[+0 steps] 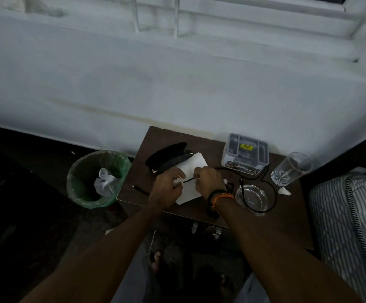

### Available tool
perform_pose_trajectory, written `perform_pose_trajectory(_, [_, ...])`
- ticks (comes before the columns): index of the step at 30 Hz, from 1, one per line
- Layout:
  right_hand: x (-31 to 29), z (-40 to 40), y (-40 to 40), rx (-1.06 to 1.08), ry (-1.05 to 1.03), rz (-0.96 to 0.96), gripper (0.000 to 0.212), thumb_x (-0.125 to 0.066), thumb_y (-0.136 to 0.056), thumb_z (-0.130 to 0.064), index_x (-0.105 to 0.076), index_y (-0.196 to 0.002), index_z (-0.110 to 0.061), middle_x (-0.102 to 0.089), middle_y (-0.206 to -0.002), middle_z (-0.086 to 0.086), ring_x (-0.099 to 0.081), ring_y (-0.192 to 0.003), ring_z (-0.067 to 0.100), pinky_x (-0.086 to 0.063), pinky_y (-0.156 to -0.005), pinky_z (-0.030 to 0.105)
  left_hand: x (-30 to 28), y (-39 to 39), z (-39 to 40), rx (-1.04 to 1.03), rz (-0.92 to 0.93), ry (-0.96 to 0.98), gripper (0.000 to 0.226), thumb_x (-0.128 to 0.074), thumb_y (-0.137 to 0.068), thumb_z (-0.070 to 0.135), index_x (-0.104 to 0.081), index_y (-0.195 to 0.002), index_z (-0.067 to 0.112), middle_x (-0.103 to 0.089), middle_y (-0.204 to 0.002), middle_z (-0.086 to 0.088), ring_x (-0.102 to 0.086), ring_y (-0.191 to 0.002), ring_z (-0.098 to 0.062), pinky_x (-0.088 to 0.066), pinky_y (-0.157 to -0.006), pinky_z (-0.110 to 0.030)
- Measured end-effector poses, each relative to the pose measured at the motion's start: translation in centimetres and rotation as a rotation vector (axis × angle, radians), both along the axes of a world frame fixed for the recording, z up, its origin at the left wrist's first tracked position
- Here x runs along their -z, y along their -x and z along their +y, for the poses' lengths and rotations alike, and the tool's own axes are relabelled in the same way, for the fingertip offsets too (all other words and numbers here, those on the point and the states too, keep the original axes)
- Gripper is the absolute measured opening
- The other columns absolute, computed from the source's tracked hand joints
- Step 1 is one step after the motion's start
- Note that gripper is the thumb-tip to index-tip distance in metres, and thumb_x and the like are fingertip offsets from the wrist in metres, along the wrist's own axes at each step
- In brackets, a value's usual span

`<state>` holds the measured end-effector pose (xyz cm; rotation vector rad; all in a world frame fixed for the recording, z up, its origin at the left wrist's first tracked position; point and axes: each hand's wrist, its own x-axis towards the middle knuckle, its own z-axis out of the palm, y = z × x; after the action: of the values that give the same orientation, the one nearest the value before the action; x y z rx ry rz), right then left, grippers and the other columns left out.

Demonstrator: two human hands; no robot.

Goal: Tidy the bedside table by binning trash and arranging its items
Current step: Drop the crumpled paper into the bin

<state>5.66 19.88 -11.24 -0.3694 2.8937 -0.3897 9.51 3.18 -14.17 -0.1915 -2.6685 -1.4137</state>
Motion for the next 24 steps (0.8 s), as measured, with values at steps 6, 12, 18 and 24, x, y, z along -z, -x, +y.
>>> perform_pose_trajectory(6, [-2.4,3.4,1.1,0.110,0.244,0.090,0.024,-0.055,-0.075,-0.005,-0.071,-0.086,-0.019,-0.071,-0.091,0.006,-0.065,-0.084,0.028,-0.053,-0.070,0.034,-1.4,1.2,2.6,0.054,-0.123,0.048,0.018,-0.052,-0.071,0.007,-0.067,-0.076,0.016,-0.059,-0.065,0.008,-0.066,-0.067,-0.025,-0.054,-0.059,-0.037])
perform_pose_trajectory(12, [-4.4,10.6,0.6,0.277,0.172,0.206,0.031,-0.054,-0.082,-0.001,-0.078,-0.094,-0.017,-0.066,-0.107,0.010,-0.062,-0.096,0.031,-0.051,-0.082,0.037,-2.0,3.2,6.6,0.144,-0.173,0.143,0.023,-0.049,-0.071,0.018,-0.070,-0.079,0.020,-0.071,-0.089,-0.002,-0.063,-0.086,-0.028,-0.052,-0.070,-0.037])
perform_pose_trajectory(18, [-5.1,16.1,-1.9,0.436,0.169,0.369,0.023,-0.060,-0.080,-0.005,-0.077,-0.092,-0.015,-0.066,-0.101,0.010,-0.063,-0.089,0.033,-0.046,-0.076,0.033,-1.2,4.9,10.0,0.187,-0.165,0.277,0.016,-0.074,-0.077,0.032,-0.071,-0.088,0.022,-0.070,-0.097,-0.002,-0.060,-0.101,-0.023,-0.050,-0.082,-0.036])
perform_pose_trajectory(24, [-4.1,20.2,-3.9,0.647,0.161,0.460,0.018,-0.058,-0.078,-0.010,-0.074,-0.086,-0.011,-0.067,-0.101,0.011,-0.064,-0.084,0.036,-0.051,-0.068,0.036,-1.7,6.0,12.4,0.319,-0.234,0.502,0.024,-0.063,-0.077,0.040,-0.072,-0.086,0.020,-0.071,-0.087,-0.004,-0.067,-0.089,-0.027,-0.057,-0.073,-0.039])
